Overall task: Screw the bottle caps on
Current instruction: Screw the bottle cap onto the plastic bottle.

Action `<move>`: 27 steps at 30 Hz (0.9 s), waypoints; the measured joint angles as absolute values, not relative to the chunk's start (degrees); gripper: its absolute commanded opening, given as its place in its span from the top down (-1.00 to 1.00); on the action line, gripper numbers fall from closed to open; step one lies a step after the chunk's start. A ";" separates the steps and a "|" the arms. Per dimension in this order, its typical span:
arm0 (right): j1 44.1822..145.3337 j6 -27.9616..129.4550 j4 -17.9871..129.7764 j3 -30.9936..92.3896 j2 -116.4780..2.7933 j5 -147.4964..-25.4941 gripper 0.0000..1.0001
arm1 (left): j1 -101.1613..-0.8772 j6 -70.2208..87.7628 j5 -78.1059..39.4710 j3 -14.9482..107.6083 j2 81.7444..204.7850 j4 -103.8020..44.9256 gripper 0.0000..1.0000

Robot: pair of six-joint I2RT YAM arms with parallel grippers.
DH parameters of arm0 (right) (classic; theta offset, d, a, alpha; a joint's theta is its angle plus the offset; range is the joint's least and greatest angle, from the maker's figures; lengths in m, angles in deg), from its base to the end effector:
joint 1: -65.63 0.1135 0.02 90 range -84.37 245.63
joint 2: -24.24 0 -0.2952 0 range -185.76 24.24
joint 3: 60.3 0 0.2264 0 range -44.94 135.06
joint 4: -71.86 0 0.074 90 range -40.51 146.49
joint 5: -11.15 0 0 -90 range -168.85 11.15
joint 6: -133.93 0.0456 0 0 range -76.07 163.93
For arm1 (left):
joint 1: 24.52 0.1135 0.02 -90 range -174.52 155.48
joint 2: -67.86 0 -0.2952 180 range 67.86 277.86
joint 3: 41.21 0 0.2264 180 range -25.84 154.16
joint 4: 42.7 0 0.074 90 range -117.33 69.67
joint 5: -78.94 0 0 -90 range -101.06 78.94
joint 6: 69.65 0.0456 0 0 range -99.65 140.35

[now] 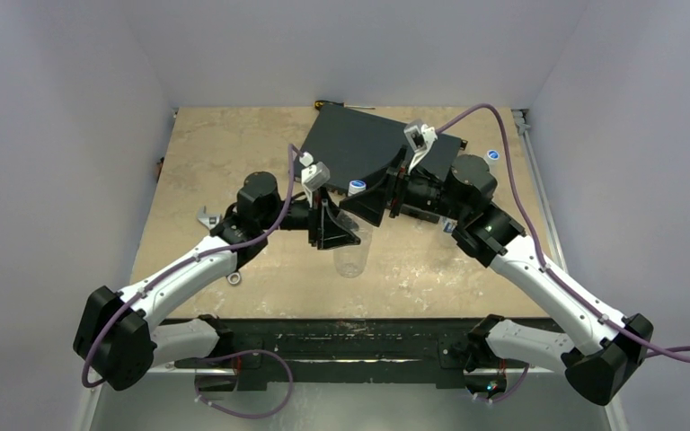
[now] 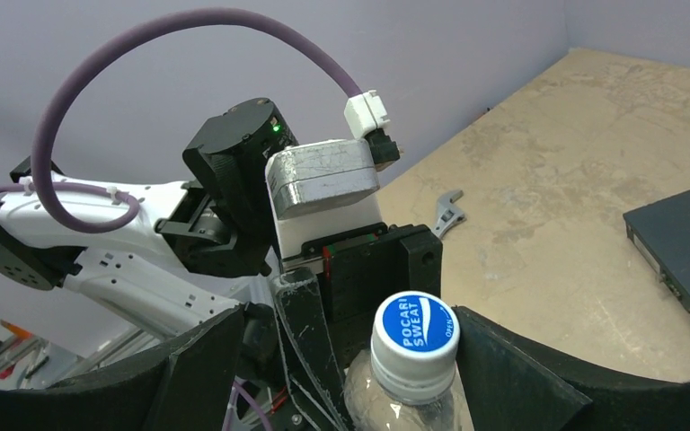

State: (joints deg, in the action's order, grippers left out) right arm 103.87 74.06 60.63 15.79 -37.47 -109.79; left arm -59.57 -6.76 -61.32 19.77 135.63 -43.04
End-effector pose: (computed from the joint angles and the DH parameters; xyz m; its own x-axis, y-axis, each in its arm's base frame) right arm 0.1523 0.1498 0.4359 -0.4316 0.2081 -0.8778 -0.8295 0.2908 0.4768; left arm 0.1728 -0.1640 0.3484 -0.5342 0.0189 -0.8451 0.8417 0.1047 -0.5297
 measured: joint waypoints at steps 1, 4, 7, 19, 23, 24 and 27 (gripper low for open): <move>103.83 73.91 60.35 15.79 -37.30 -109.53 -0.74 | -59.17 -7.05 -61.53 19.57 135.63 -43.28 1.00; 103.80 73.54 59.56 15.79 -36.56 -108.85 -0.74 | -58.52 -7.16 -62.06 19.35 135.63 -43.89 1.00; 103.80 73.23 58.56 15.79 -35.49 -108.37 -0.75 | -58.21 -7.11 -62.63 19.35 135.63 -44.20 1.00; 104.13 72.86 55.58 16.54 -31.05 -106.54 -0.97 | -56.70 -4.07 -63.41 20.55 132.06 -37.25 1.00; 104.13 72.84 55.74 18.57 -33.63 -106.38 -0.97 | -56.73 -3.88 -65.14 21.75 131.39 -36.74 1.00; 104.13 72.84 55.93 19.03 -34.63 -106.38 -0.97 | -56.73 -3.92 -65.62 21.78 131.21 -36.77 1.00; 104.13 72.86 56.83 19.86 -37.54 -106.40 -0.97 | -56.73 -4.14 -66.80 21.78 131.17 -37.18 1.00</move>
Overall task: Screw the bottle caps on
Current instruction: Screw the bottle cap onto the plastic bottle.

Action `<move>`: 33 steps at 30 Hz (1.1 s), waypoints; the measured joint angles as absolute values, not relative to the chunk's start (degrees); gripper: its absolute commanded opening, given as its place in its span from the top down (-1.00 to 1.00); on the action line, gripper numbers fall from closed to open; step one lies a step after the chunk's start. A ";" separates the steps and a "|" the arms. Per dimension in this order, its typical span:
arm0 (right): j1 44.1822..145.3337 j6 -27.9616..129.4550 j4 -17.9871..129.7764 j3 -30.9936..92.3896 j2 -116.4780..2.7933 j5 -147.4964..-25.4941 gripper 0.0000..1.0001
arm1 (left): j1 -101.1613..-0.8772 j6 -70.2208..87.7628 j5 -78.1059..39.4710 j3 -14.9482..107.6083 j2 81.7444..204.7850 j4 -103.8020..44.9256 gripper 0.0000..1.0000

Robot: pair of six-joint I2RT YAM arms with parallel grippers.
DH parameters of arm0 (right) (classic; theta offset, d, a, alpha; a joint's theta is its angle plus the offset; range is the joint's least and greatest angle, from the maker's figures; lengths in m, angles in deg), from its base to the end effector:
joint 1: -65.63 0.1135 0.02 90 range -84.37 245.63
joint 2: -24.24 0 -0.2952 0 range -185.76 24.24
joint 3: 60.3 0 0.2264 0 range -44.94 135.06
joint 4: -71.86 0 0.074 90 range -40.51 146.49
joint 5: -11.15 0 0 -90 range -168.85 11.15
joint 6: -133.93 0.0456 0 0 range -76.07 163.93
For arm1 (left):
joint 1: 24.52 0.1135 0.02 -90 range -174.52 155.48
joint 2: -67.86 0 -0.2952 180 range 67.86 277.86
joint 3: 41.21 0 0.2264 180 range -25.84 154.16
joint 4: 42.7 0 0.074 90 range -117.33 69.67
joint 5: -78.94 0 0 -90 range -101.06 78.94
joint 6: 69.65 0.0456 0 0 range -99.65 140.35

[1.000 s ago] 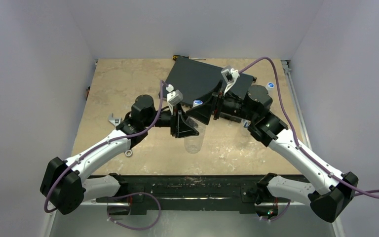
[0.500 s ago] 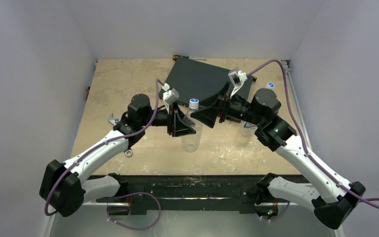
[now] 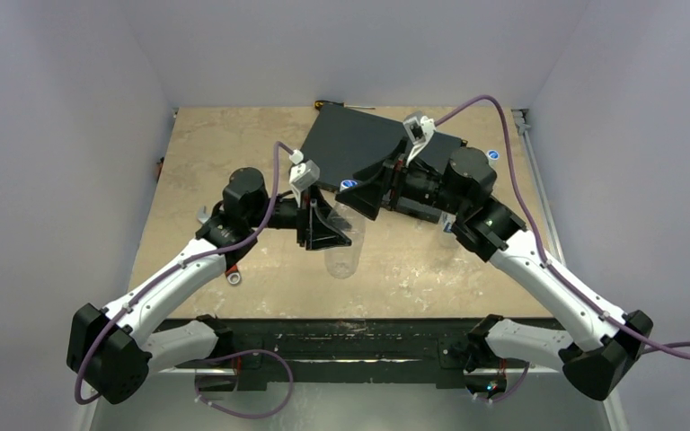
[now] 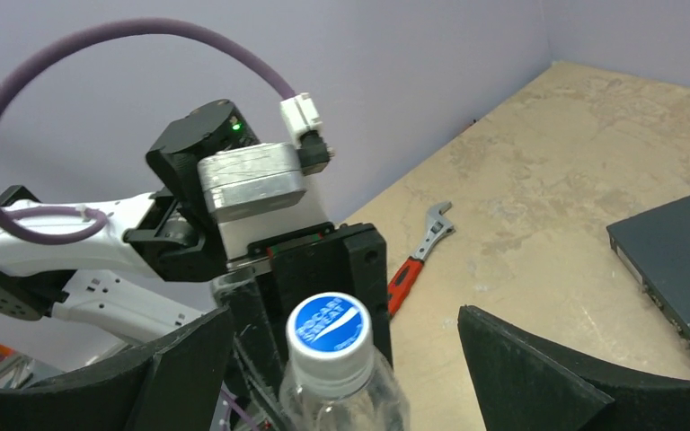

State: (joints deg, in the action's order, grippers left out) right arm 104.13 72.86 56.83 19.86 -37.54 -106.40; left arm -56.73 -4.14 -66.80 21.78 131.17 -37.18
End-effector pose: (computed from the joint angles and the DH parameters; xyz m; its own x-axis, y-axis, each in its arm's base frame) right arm 0.1508 0.1469 0.4517 -0.4018 0.2284 -0.8868 -0.8214 0.3381 0.4593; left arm 0.1601 -0.1454 0.3658 -0.4911 0.0336 -0.8704 0.8705 0.0571 -0.4889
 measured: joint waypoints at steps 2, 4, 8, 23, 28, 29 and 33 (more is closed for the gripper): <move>104.13 72.86 57.59 20.21 -39.49 -106.56 -0.96 | -56.73 -4.58 -67.52 21.78 131.17 -38.08 1.00; 104.20 72.97 58.25 20.62 -41.17 -107.06 -0.97 | -56.75 -5.06 -68.00 21.78 131.17 -39.10 1.00; 105.12 73.06 59.19 21.54 -43.22 -108.00 -0.97 | -56.79 -5.93 -68.44 21.78 131.80 -41.07 1.00; 108.55 72.68 60.22 22.55 -43.29 -109.07 -0.97 | -56.84 -9.21 -67.70 19.22 134.49 -46.93 1.00; 108.46 72.25 58.27 22.15 -41.19 -108.33 -0.97 | -56.81 -9.19 -67.68 18.41 134.49 -48.33 1.00; 108.39 72.16 57.86 21.96 -40.75 -108.28 -0.97 | -56.79 -9.19 -67.74 18.28 134.49 -48.59 1.00; 108.33 71.31 56.24 21.04 -38.39 -107.61 -0.97 | -56.62 -9.19 -68.53 17.89 134.49 -49.18 1.00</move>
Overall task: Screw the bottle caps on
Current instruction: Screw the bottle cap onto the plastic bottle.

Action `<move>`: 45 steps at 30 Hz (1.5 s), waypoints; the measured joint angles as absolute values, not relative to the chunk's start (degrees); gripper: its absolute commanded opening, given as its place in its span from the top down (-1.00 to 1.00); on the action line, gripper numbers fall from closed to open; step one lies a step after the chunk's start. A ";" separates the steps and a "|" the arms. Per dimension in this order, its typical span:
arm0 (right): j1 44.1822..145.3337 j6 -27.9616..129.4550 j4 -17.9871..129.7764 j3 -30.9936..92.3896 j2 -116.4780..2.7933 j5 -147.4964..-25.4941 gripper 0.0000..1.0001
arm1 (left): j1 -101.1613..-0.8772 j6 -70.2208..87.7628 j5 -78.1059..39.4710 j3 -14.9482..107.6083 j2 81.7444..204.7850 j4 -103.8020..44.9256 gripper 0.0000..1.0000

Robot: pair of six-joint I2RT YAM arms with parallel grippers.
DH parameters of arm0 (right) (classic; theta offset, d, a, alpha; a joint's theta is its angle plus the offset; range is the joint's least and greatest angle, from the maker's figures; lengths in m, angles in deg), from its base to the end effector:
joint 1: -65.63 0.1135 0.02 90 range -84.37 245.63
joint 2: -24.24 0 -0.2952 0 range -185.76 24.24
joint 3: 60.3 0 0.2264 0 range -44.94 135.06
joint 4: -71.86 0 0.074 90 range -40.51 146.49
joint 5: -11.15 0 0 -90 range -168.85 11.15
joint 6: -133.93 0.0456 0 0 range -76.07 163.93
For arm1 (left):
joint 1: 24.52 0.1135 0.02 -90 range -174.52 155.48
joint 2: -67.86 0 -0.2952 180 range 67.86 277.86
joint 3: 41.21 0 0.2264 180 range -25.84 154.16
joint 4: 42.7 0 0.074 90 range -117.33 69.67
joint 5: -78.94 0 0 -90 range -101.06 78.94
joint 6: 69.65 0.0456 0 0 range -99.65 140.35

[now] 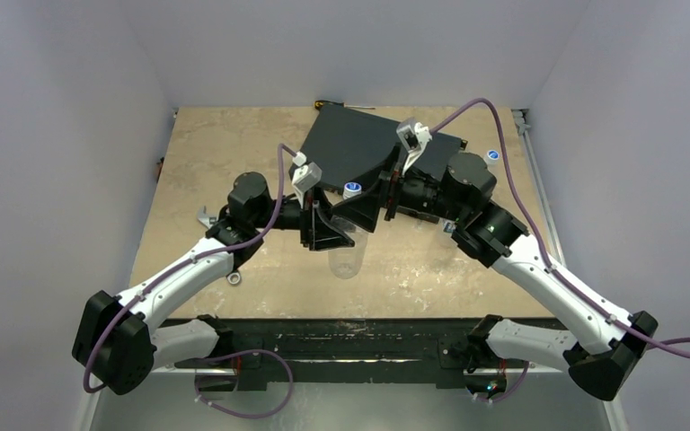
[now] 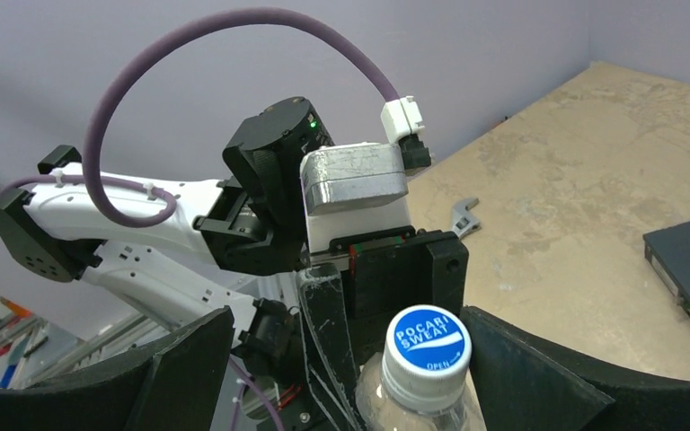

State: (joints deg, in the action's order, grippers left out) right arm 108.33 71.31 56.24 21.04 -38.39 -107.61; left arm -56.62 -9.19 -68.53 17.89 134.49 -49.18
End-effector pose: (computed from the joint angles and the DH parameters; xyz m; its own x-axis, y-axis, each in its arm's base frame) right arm 0.1413 0.1603 0.4544 -0.4006 0.1789 -0.8986 -0.8597 0.2660 0.4362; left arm 0.1709 -0.1526 0.3530 -0.5065 0.0047 -0.8622 0.8622 0.0114 -0.5064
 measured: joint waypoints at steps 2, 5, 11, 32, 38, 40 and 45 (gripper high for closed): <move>108.33 70.87 55.50 20.82 -37.45 -106.80 -0.97 | -56.31 -9.19 -68.90 17.86 134.49 -49.22 1.00; 108.26 70.06 53.64 20.25 -35.46 -105.40 -0.97 | -55.74 -9.15 -69.43 17.86 134.38 -48.87 1.00; 108.24 69.32 50.75 20.14 -31.09 -104.83 -0.97 | -53.62 -9.06 -67.68 17.89 133.57 -45.22 1.00; 108.22 68.97 55.58 24.58 -43.18 -107.59 -0.79 | -53.86 -11.48 -74.12 19.50 133.81 -47.26 1.00; 108.18 69.36 56.81 24.58 -43.07 -109.09 -0.47 | -53.91 -11.88 -74.82 19.46 134.66 -48.87 1.00; 108.04 69.54 57.05 24.58 -43.07 -109.42 -0.41 | -53.91 -11.86 -75.02 19.42 134.66 -49.22 1.00; 107.94 69.82 57.00 24.58 -42.70 -109.62 -0.25 | -54.08 -11.68 -75.74 19.26 134.62 -50.43 1.00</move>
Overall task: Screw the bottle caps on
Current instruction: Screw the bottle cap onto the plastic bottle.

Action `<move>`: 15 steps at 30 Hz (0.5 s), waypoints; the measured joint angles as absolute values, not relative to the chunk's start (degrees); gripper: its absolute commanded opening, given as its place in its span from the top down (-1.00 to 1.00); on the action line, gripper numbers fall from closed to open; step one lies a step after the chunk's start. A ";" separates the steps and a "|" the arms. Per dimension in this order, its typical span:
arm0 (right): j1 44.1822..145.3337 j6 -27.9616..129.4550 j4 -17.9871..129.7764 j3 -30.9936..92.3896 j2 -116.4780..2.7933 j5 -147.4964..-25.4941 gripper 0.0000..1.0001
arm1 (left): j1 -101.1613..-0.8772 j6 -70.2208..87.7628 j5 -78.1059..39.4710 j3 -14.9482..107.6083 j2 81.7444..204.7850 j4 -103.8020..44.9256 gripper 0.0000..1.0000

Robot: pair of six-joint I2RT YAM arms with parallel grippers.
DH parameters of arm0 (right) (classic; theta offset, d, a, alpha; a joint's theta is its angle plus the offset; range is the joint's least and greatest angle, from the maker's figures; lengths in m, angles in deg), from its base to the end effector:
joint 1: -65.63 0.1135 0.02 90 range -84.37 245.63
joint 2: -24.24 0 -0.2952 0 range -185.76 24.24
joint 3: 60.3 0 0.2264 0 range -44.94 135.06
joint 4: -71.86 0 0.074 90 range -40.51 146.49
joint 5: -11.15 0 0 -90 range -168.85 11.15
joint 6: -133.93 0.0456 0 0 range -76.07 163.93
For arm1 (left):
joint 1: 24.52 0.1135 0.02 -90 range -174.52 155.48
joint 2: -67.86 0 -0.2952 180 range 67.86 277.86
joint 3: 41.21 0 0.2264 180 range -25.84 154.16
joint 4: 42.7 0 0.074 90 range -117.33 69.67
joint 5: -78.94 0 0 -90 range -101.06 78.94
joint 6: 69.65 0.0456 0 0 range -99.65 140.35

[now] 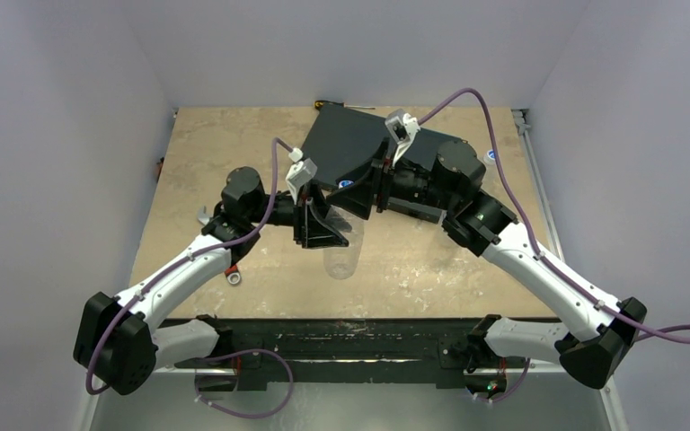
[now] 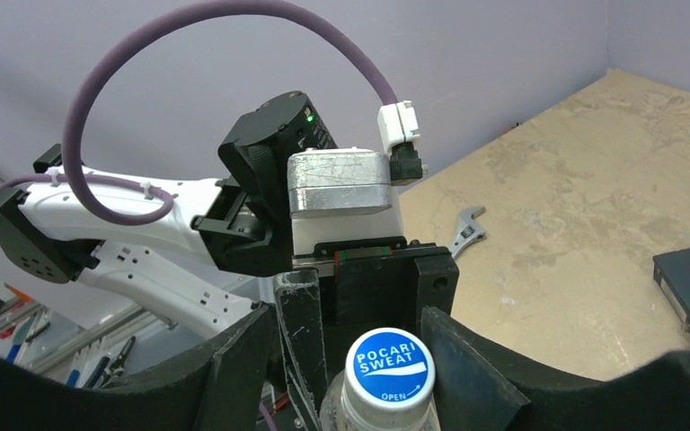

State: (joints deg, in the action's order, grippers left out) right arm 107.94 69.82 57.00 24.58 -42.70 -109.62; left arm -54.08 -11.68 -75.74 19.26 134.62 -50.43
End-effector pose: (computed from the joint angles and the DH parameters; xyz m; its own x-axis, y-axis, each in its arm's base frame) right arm 0.1564 0.1739 0.4609 -0.3818 0.1598 -0.9103 -0.8775 0.2465 0.4113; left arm 0.1728 -0.1454 0.3623 -0.5102 0.0286 -0.8596 0.8568 -0.0691 -0.5109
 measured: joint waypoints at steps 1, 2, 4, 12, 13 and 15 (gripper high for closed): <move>107.94 69.84 56.96 24.58 -42.65 -109.62 -0.22 | -54.12 -11.57 -75.79 19.26 134.60 -50.43 1.00; 107.94 69.87 56.92 24.58 -42.63 -109.60 -0.18 | -54.17 -11.55 -75.83 19.26 134.60 -50.43 1.00; 107.83 69.95 56.76 24.58 -42.55 -109.55 -0.08 | -54.19 -11.44 -75.92 19.26 134.49 -50.45 1.00; 107.56 70.50 56.54 24.58 -42.48 -108.77 0.46 | -54.28 -10.26 -76.62 19.26 133.83 -50.36 1.00; 107.56 70.61 56.52 24.58 -42.46 -108.59 0.56 | -54.28 -10.17 -76.66 19.26 133.75 -50.27 1.00; 107.56 70.72 56.39 24.58 -42.46 -108.37 0.80 | -54.28 -9.91 -76.62 19.26 133.70 -49.90 1.00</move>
